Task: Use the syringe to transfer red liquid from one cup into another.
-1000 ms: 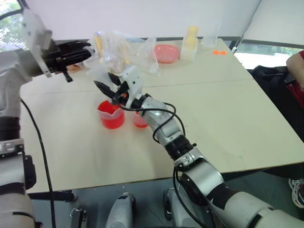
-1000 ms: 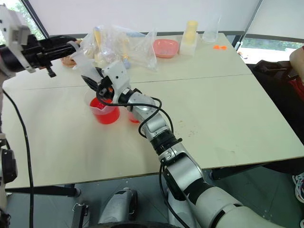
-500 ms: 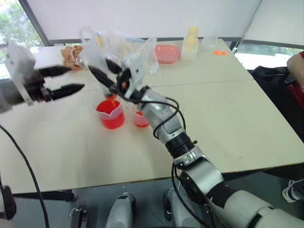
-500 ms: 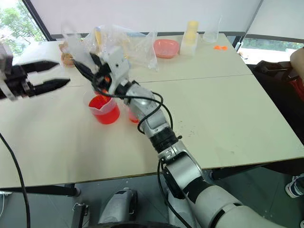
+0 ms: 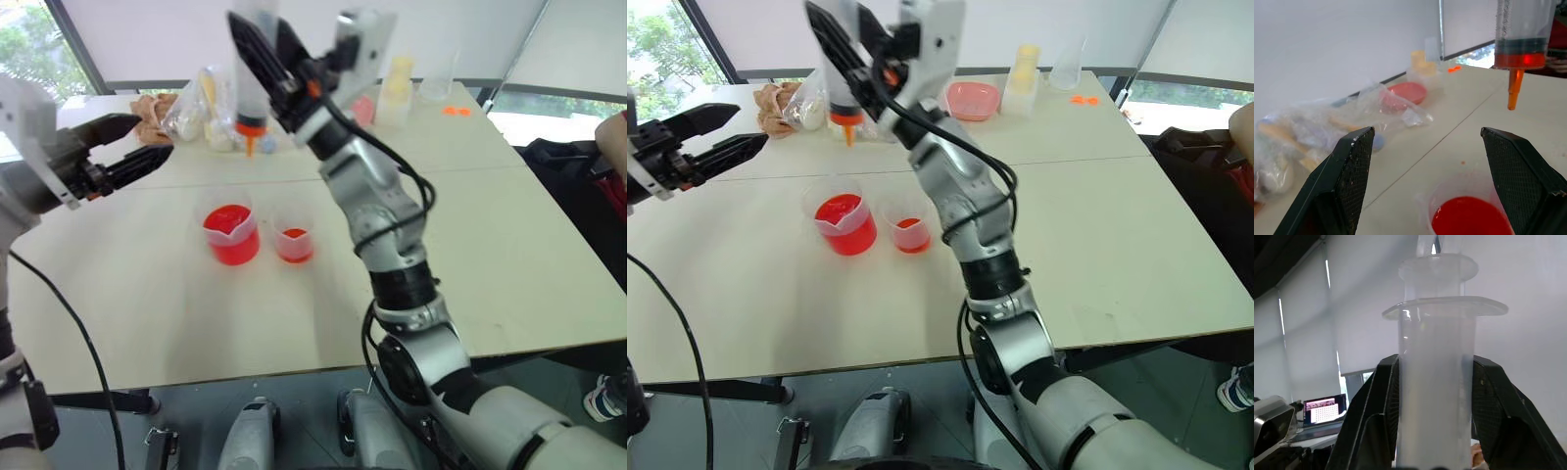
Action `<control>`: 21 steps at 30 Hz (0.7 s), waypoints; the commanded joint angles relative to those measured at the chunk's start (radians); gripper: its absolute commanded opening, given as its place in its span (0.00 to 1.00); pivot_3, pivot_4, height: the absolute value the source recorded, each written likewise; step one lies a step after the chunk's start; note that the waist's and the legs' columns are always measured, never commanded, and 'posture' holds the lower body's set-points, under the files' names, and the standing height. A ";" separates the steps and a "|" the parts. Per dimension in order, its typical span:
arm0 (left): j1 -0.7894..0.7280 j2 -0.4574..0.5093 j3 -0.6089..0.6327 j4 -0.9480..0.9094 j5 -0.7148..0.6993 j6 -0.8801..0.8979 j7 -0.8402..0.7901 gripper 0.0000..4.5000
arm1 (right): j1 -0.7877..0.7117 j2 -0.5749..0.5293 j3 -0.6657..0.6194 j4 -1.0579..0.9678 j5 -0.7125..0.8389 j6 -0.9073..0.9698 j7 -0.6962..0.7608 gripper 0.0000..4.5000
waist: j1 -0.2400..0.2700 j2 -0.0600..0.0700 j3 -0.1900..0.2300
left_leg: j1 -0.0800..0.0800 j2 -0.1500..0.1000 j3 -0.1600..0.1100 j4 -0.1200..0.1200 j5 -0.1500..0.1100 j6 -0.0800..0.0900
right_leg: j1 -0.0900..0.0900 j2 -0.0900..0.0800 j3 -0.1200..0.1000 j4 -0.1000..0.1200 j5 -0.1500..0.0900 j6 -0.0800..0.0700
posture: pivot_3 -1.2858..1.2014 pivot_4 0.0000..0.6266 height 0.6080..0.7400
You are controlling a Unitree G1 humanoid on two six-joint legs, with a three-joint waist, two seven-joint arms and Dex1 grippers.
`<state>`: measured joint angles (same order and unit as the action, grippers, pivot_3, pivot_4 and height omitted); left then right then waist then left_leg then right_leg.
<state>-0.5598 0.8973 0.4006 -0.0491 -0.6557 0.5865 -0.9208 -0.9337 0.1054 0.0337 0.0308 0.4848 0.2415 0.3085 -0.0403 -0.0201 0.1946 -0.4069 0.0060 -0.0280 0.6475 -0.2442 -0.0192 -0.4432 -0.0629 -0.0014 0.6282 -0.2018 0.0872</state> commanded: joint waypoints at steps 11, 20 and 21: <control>-0.319 -0.121 -0.186 0.172 0.080 -0.126 -0.050 0.81 | 0.201 -0.017 0.087 -0.045 -0.142 -0.047 0.005 0.33 | -0.003 0.000 0.000 | 0.000 0.000 0.001 0.000 0.000 0.000 | -0.001 0.001 0.000 0.001 0.000 0.000 | 0.52 0.24 1.00; -0.493 -0.204 -0.255 0.248 0.121 -0.190 -0.087 0.81 | 0.228 0.014 0.110 -0.011 -0.184 -0.103 0.022 0.33 | -0.003 0.000 0.000 | 0.000 0.000 0.001 0.000 0.000 0.000 | -0.001 0.001 0.001 0.001 0.000 0.000 | 0.52 0.24 1.00; -0.503 -0.214 -0.260 0.257 0.130 -0.200 -0.084 0.81 | 0.229 0.015 0.110 -0.011 -0.186 -0.105 0.022 0.33 | -0.003 0.000 0.000 | 0.000 0.000 0.000 0.001 0.000 0.000 | -0.001 0.001 0.000 0.001 0.000 0.000 | 0.52 0.24 1.00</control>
<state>-1.0292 0.6812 0.1327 0.2075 -0.5358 0.4153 -1.0029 -0.6992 0.1054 0.1412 0.0423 0.3003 0.1616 0.3247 -0.0433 -0.0201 0.1947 -0.4072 0.0057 -0.0275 0.6482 -0.2442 -0.0191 -0.4438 -0.0616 -0.0009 0.6289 -0.2019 0.0872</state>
